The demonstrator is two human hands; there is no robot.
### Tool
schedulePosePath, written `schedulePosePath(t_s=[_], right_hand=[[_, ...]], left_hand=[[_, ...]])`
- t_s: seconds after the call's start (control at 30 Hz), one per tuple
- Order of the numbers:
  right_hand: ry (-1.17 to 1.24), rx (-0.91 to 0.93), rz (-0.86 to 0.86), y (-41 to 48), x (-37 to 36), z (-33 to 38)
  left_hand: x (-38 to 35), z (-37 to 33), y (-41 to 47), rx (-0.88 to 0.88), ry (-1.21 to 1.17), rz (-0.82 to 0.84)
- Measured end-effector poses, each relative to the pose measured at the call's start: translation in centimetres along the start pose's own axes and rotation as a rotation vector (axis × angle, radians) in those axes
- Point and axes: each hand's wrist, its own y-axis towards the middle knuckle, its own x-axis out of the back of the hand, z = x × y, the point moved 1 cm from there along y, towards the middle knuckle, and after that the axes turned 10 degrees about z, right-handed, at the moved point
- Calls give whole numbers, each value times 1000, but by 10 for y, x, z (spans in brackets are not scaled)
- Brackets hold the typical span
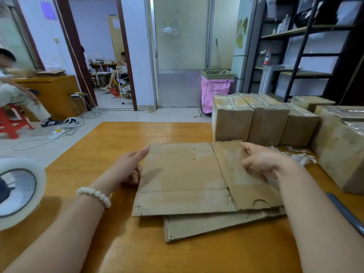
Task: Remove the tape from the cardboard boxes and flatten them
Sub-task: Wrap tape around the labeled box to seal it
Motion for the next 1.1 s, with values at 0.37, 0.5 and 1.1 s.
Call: schedulePosePath(t_s=[0.37, 0.5, 1.1], right_hand=[[-435, -266, -118, -20, 3, 9], [-351, -227, -102, -15, 0, 11], [-60, 51, -11, -2, -47, 25]], left_hand=[[-14, -4, -2, -118, 557, 55], [-18, -6, 0, -95, 601, -8], [25, 6, 0, 99, -229, -109]])
